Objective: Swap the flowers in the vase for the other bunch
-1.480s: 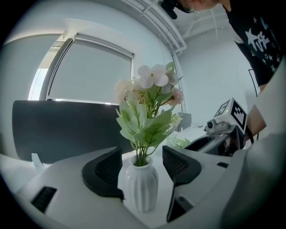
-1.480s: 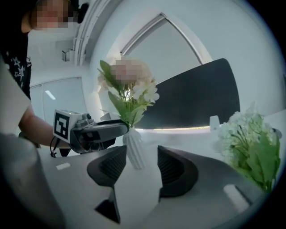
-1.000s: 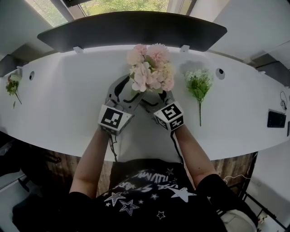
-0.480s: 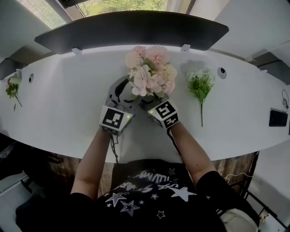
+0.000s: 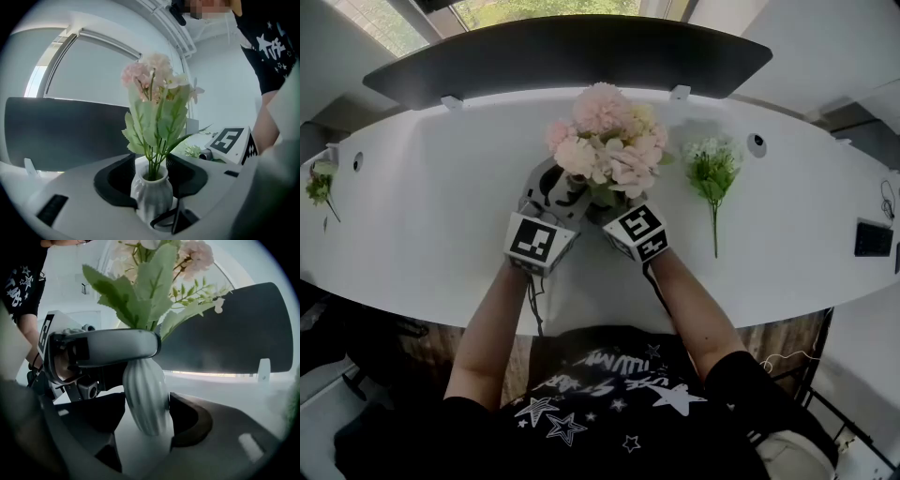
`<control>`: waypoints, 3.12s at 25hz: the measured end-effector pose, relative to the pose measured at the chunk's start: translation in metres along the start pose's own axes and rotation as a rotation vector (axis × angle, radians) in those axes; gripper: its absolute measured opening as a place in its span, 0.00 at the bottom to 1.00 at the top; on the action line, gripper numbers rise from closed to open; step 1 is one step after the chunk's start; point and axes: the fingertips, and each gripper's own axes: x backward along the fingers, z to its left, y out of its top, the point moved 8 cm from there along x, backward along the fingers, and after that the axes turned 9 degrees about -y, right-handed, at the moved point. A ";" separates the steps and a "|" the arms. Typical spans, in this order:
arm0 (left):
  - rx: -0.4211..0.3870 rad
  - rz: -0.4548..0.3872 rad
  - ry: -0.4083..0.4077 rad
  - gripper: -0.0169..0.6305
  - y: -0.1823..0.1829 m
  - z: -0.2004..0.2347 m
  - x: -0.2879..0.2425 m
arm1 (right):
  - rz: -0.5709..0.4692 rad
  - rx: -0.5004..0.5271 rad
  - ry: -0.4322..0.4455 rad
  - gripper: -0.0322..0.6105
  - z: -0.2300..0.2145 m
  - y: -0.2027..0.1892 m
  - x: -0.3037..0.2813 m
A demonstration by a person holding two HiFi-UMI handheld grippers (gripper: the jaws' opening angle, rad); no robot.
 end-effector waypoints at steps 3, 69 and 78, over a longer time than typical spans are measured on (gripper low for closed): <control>-0.030 0.010 -0.010 0.31 0.002 -0.002 0.000 | -0.003 0.001 0.006 0.50 0.000 -0.001 0.000; -0.069 -0.243 0.103 0.21 0.084 -0.009 0.049 | 0.057 0.037 -0.014 0.48 0.007 -0.003 -0.002; -0.059 -0.283 0.135 0.21 0.101 -0.012 0.069 | 0.059 0.026 -0.047 0.48 0.005 -0.002 0.002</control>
